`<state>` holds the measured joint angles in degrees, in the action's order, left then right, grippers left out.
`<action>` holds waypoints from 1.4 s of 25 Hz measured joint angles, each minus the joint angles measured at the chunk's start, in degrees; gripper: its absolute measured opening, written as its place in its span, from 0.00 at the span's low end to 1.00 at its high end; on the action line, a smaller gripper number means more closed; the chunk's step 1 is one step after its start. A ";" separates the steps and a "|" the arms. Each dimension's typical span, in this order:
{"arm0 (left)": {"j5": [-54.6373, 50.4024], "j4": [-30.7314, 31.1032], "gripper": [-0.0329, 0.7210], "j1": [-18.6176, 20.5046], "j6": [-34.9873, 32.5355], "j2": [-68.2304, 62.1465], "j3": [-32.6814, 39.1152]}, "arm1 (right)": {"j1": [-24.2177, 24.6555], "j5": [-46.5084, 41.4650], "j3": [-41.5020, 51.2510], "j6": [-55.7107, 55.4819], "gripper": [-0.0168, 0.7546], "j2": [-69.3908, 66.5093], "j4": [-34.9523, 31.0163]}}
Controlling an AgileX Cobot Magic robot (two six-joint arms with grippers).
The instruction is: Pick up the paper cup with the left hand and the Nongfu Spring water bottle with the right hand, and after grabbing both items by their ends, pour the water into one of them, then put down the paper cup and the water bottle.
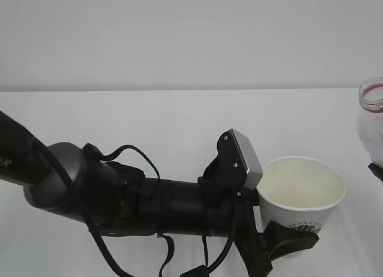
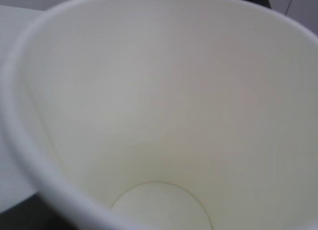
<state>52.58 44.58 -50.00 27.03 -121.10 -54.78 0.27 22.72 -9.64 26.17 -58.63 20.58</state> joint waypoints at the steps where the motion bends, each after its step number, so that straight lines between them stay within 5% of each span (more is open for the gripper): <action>1: 0.00 0.00 0.74 0.00 0.00 0.00 0.00 | 0.00 0.00 0.00 0.00 0.63 0.00 -0.10; 35: 0.20 1.63 0.74 -1.78 0.00 0.00 0.00 | 0.00 0.27 0.00 20.99 0.63 0.00 -2.09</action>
<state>52.78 46.21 -51.78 27.03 -121.10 -54.78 0.27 22.99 -9.64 47.16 -58.63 18.48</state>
